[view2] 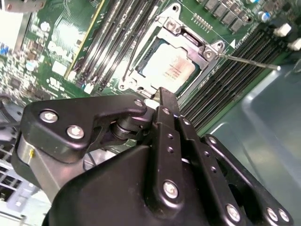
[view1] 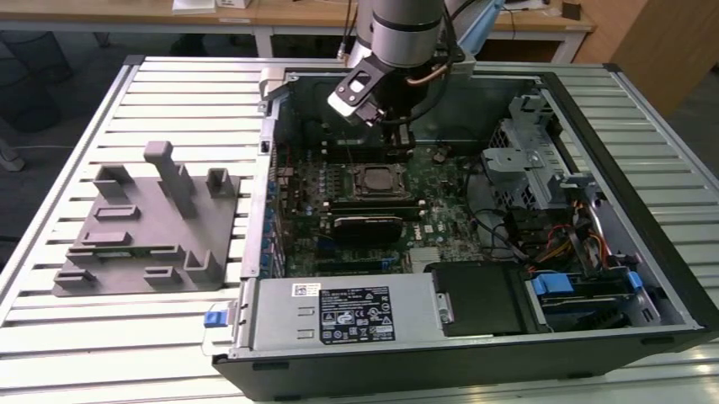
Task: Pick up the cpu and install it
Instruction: 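Install the first cpu locking lever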
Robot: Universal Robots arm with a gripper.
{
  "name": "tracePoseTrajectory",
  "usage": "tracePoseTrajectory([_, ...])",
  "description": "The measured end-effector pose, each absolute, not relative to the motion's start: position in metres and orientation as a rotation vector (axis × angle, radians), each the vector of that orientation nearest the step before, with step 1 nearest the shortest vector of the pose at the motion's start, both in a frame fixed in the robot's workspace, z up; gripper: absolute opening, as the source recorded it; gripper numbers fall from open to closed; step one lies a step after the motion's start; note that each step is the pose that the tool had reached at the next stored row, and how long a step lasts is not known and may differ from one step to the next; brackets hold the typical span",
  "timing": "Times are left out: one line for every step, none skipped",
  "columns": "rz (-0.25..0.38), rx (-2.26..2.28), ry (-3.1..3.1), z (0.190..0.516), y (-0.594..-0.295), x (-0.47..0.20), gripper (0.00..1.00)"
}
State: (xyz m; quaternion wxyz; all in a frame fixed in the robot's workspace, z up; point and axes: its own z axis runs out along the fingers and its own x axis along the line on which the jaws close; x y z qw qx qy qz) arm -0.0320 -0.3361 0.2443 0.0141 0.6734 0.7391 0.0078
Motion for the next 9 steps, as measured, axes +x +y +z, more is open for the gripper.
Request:
tracePoseTrajectory([0.025, 2.076, 2.32, 0.2443, -0.3361, -0.0319, 0.11])
tracePoseTrajectory([0.025, 2.055, 2.339, 0.2443, -0.3361, -0.0319, 0.11])
tracePoseTrajectory([0.026, 2.034, 2.358, 0.2443, -0.3361, -0.032, 0.11])
tracePoseTrajectory([0.026, 2.012, 2.376, 0.2442, -0.3361, -0.0319, 0.11])
tracePoseTrajectory([0.026, 1.991, 2.394, 0.2442, -0.3361, -0.032, 0.11])
tracePoseTrajectory([0.027, 1.968, 2.413, 0.2442, -0.3361, -0.0319, 0.11])
tracePoseTrajectory([0.027, 1.947, 2.431, 0.2441, -0.3361, -0.032, 0.11])
tracePoseTrajectory([0.027, 1.925, 2.449, 0.2441, -0.3361, -0.032, 0.11])
tracePoseTrajectory([0.028, 1.903, 2.466, 0.244, -0.3361, -0.0319, 0.11])
